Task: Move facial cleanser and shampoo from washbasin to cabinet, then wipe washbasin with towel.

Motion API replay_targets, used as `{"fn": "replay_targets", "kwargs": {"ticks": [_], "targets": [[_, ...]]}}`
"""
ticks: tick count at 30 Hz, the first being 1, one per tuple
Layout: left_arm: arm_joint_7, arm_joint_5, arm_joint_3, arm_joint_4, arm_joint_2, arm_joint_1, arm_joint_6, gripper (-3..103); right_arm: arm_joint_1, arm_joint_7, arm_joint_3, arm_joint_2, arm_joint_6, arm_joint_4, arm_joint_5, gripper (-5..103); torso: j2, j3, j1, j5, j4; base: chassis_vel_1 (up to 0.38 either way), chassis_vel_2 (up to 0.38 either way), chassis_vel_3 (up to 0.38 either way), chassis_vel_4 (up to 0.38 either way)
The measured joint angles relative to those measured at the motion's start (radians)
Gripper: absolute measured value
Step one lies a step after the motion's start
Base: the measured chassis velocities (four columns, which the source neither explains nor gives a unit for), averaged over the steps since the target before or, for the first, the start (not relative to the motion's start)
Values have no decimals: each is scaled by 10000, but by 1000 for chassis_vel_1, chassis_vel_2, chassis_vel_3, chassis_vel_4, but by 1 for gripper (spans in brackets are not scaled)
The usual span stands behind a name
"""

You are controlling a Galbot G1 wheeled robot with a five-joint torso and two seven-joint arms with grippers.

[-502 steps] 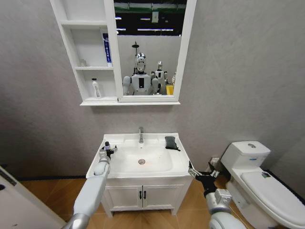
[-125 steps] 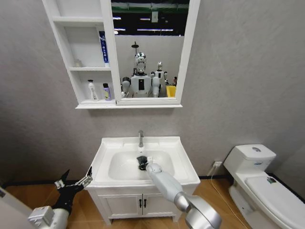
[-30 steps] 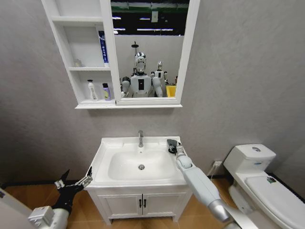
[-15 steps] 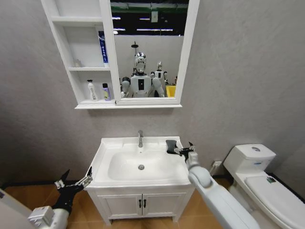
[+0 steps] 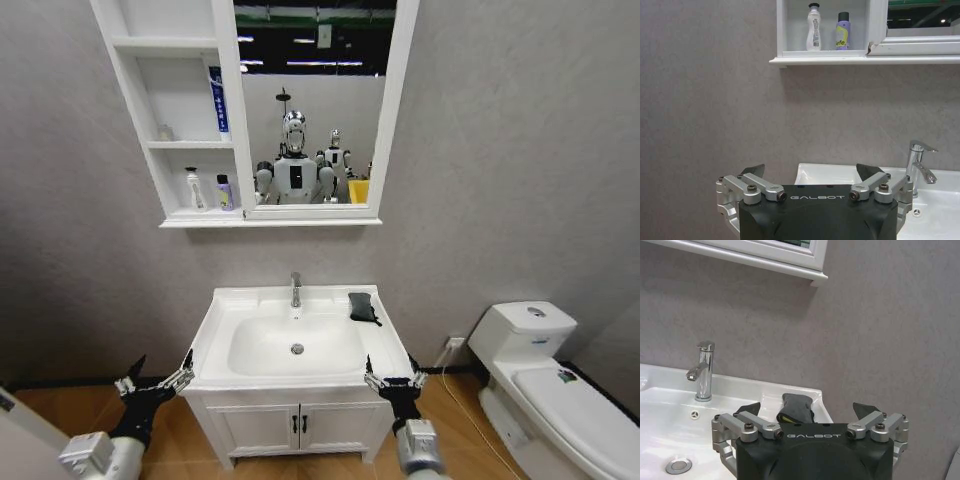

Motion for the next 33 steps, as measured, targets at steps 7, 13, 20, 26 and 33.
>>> {"fn": "replay_targets", "kwargs": {"ticks": [7,13,20,26,33], "targets": [[0,0,0,-1,-1,0,0,100,-69,-13,-12,-44,-9,119,4,100,1,0,-3,-1,-1,180,-187,-175,183],[1,0,0,-2,-1,0,-1,100,-179,-14,-83,-129,18,226,-28,100,0,0,-4,5,-4,268,-258,-254,253],[1,0,0,-2,-1,0,-3,100,-147,-106,-213,-366,-14,226,51,100,-1,1,-1,1,-1,344,-331,-325,318],[2,0,1,-3,-2,0,-3,100,-217,-146,-247,-514,-13,205,93,100,0,0,-4,7,-1,368,-368,-352,362],[0,0,0,-3,-2,0,-4,100,-177,-299,-300,-662,118,138,206,100,3,-3,-8,-3,-3,365,-361,-349,363]]}}
